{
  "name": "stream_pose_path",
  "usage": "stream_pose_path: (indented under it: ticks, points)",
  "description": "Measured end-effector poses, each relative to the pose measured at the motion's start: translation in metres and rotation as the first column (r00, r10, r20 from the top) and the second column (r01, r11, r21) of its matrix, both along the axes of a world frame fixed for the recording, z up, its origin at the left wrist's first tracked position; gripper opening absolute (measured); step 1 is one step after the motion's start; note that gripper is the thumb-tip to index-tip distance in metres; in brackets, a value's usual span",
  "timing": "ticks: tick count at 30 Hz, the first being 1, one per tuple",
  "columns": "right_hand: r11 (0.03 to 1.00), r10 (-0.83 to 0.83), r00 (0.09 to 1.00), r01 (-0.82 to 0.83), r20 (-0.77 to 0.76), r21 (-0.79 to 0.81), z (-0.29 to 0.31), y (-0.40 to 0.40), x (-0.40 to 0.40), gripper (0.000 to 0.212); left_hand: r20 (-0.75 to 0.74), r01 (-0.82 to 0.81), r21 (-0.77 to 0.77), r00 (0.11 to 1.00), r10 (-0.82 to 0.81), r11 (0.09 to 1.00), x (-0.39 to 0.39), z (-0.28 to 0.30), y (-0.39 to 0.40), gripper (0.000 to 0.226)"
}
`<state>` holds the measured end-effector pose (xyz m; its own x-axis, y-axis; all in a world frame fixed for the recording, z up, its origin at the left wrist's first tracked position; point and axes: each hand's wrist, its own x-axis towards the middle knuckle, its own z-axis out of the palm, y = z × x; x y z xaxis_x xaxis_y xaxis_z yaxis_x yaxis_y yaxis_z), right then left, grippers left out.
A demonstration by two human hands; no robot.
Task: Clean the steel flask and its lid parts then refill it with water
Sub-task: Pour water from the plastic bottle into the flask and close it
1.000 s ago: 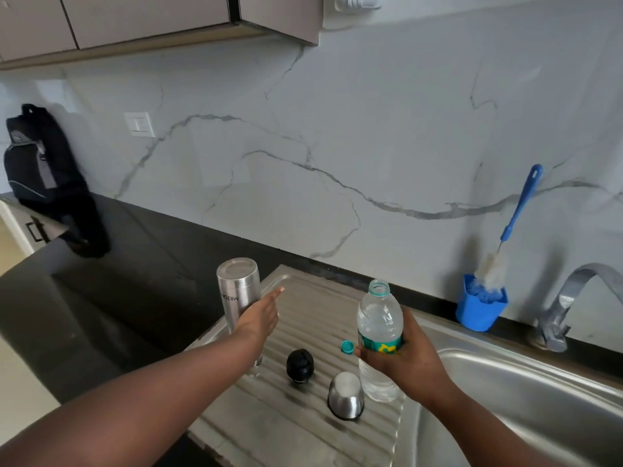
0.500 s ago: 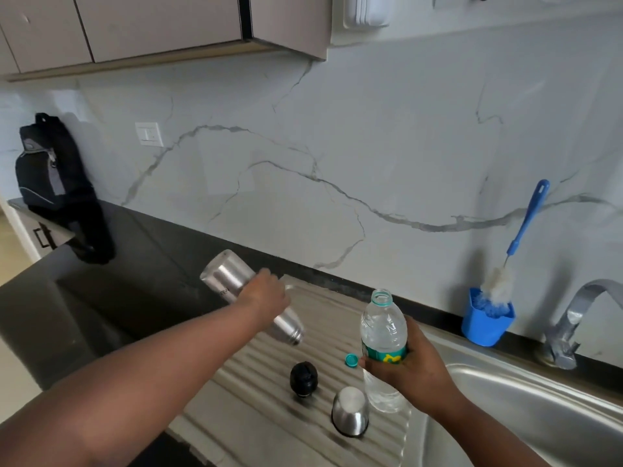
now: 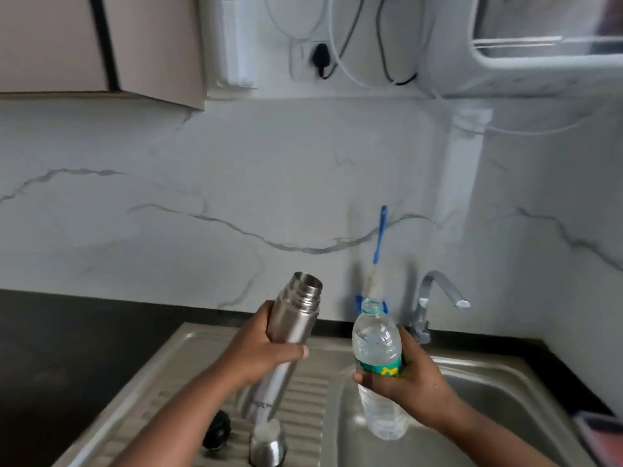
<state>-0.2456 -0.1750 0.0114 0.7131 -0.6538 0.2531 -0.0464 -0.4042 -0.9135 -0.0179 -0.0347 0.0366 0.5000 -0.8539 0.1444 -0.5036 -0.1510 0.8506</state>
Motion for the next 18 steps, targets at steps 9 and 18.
stream_pose_path:
  ticks: [9,18]
  points:
    - [0.977,-0.197,0.964,0.178,-0.176,-0.121,0.002,-0.024,-0.117,0.067,-0.084,0.174,-0.185,0.978,-0.192,0.967,-0.098,-0.049,-0.060,0.067]
    - [0.964,-0.227,0.917,0.164,-0.329,-0.207,-0.017,-0.060,-0.187,0.073,0.092,0.263,-0.082,0.962,-0.256,0.961,-0.156,-0.077,-0.103,0.080]
